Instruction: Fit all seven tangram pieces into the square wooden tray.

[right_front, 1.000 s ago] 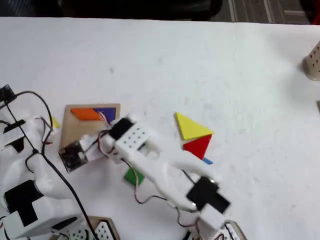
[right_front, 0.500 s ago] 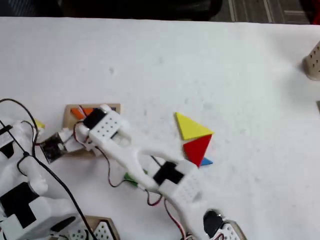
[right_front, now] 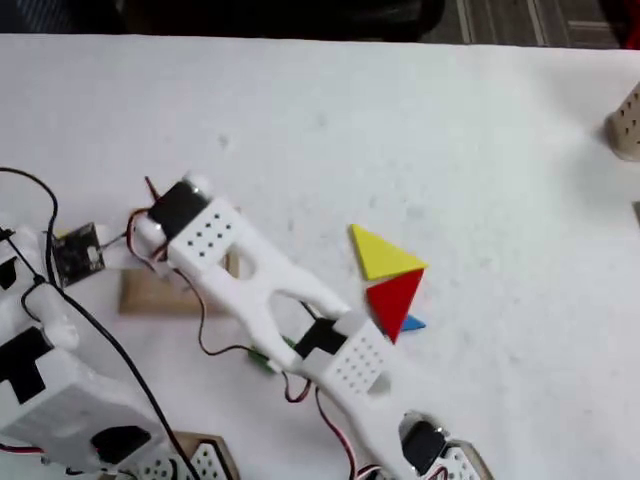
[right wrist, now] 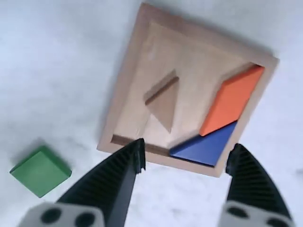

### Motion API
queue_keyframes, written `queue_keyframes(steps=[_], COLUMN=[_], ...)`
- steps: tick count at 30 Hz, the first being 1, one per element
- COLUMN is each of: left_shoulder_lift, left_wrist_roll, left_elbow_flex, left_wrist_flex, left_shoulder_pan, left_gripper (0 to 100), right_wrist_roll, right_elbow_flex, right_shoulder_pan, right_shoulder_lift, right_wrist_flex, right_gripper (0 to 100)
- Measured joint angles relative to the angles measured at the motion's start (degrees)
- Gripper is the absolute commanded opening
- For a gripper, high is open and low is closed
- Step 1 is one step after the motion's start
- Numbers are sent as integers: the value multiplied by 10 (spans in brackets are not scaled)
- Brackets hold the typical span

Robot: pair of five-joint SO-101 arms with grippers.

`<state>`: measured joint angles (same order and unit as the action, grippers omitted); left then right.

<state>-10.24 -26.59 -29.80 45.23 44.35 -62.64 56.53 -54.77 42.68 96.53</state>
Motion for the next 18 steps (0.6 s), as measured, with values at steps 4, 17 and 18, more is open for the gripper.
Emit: queue_keyframes(steps=[4,17,18], left_shoulder_lift=[-1,-1,-1], left_wrist_roll=[0,69,74], left_elbow_flex=[6,12,12], left_wrist_flex=[14,40,40], left_shoulder_pan=[0,-82,-87], left_gripper=[267,120,120], right_wrist_roll=[56,348,380], right_elbow_flex=[11,-158,-179], right_shoulder_pan=[45,225,232], right_shoulder_lift=[-3,-125,-134], right_wrist_flex=[1,3,3], right_gripper=[15,16,16])
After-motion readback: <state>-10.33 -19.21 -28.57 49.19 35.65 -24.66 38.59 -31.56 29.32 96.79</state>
